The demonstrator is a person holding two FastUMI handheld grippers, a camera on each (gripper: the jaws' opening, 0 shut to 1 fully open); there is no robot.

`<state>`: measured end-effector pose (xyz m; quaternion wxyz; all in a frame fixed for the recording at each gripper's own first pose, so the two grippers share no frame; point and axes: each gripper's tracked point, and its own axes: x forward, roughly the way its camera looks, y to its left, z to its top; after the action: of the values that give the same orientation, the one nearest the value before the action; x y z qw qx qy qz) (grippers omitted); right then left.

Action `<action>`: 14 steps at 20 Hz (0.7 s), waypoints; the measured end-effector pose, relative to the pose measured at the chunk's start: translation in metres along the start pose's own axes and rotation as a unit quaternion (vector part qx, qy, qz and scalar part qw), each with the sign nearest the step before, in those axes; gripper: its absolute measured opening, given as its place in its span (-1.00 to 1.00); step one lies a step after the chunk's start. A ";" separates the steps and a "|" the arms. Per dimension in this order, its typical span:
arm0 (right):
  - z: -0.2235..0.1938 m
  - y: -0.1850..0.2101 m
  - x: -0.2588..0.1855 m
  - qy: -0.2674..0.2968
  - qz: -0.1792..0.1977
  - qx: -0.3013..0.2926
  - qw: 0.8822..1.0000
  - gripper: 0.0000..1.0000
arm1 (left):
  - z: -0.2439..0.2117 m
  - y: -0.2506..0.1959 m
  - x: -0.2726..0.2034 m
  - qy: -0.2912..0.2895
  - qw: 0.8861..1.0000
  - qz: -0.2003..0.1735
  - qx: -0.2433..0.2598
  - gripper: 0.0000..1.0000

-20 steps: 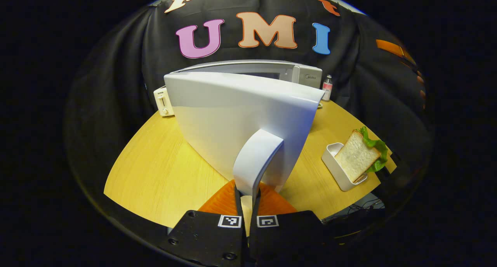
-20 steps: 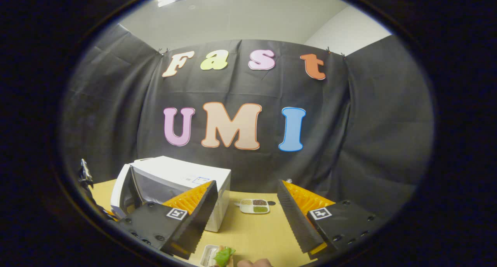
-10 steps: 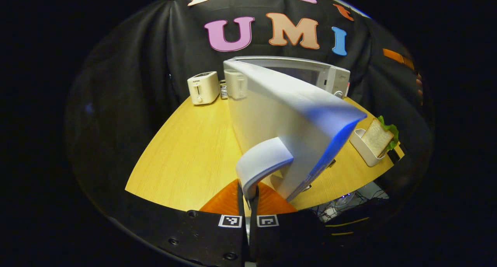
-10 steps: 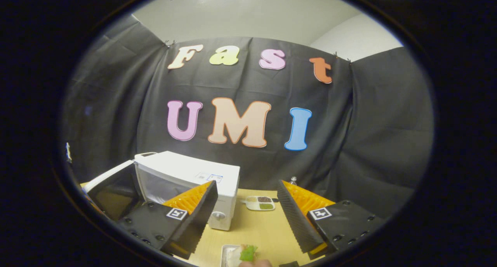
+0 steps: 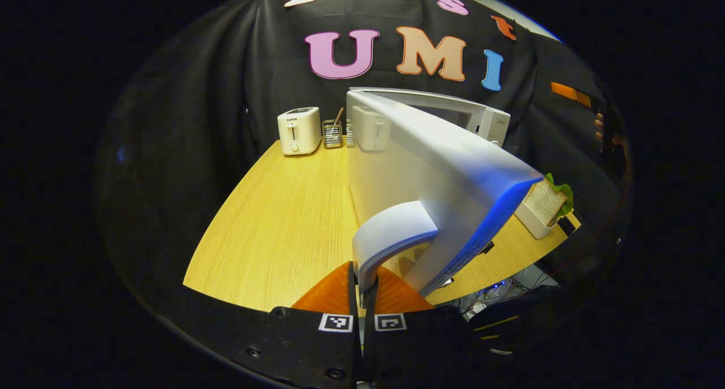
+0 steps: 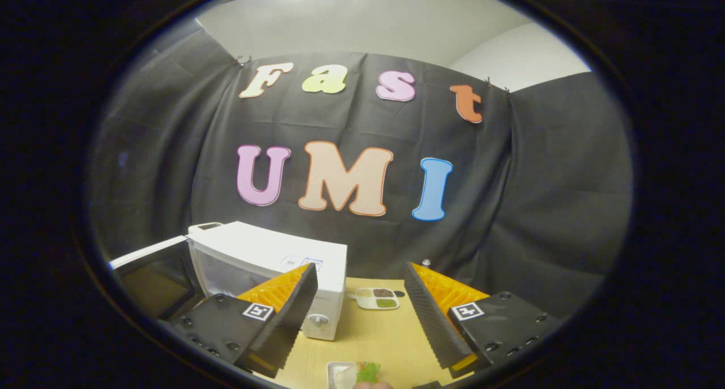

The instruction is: Open the microwave oven with the left hand, put the food in, and close the microwave oven.

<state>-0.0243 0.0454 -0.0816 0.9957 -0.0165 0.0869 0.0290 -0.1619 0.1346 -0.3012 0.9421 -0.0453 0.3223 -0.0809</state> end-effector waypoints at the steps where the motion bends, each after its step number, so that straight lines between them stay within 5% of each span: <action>1: -0.002 -0.003 -0.001 0.002 -0.003 0.003 1.000 0.94 | 0.000 0.001 0.000 0.001 1.000 -0.002 0.004 -1.00; 7: -0.044 -0.032 -0.006 0.064 -0.020 0.066 0.996 0.94 | -0.001 0.002 0.001 0.008 1.000 -0.009 0.006 -0.99; 11: -0.094 -0.039 -0.011 0.122 -0.017 0.079 0.989 0.95 | 0.000 -0.005 -0.001 0.008 0.999 -0.035 0.010 -0.72; 14: -0.134 -0.044 -0.016 0.160 -0.030 0.109 0.981 0.94 | 0.009 -0.003 -0.008 -0.018 0.999 -0.033 0.003 0.56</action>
<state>-0.0608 -0.0049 -0.2090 0.9652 0.0849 0.2471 -0.0140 -0.1626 0.1337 -0.2891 0.9445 -0.0546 0.3038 -0.1125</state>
